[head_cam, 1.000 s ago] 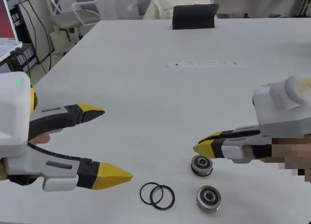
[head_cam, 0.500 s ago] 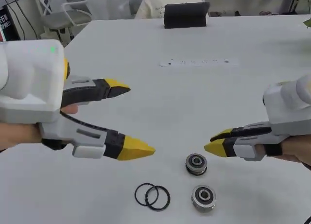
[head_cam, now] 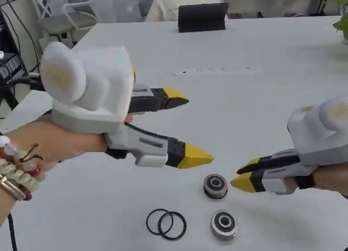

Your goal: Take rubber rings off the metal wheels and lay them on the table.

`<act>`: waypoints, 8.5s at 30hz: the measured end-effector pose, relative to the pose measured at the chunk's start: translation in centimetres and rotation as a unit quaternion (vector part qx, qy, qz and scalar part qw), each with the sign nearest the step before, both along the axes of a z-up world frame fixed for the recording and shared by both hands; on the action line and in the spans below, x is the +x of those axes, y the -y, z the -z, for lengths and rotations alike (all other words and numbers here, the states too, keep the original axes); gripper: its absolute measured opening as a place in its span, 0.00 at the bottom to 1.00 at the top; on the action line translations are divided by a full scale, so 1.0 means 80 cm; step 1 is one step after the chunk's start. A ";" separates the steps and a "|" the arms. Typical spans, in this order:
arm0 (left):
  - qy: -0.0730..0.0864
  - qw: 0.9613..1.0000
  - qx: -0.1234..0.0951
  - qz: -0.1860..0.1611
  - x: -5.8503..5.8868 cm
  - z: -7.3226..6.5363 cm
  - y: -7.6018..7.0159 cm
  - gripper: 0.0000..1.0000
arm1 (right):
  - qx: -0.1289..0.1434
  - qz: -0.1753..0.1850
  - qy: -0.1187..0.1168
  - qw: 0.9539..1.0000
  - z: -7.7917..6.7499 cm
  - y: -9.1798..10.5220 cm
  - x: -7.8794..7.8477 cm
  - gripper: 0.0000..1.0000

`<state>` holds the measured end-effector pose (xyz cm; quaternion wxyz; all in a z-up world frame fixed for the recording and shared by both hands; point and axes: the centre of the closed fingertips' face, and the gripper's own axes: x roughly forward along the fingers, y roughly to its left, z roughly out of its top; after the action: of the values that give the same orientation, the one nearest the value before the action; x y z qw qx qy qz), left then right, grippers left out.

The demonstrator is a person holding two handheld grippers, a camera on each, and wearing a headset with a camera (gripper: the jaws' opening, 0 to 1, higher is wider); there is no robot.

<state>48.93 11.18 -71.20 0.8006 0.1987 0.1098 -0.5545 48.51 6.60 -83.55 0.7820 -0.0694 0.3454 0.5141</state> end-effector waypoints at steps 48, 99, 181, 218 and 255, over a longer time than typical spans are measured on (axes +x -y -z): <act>-0.100 0.994 0.022 -0.043 -0.003 0.155 0.034 0.17 | -0.022 -0.050 0.006 0.998 0.026 -0.019 -0.014 0.20; -0.092 0.995 0.013 -0.042 -0.004 0.154 0.034 0.08 | -0.008 -0.001 -0.046 0.999 0.024 -0.010 -0.012 0.00; -0.100 0.993 0.028 -0.050 -0.003 0.154 0.033 0.07 | 0.046 0.058 -0.092 0.993 -0.004 -0.021 -0.003 0.00; -0.062 0.997 0.042 0.017 -0.038 0.030 -0.016 0.57 | 0.072 0.059 -0.077 0.993 -0.028 -0.022 0.003 0.00; -0.065 0.987 -0.009 -0.144 -0.078 0.027 -0.162 0.75 | 0.151 0.036 -0.080 0.985 -0.086 -0.066 -0.014 0.00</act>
<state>42.69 24.12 -73.33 0.8649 0.1371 0.1844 -0.4464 47.40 11.88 -76.70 0.7714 0.1035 0.3277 0.5356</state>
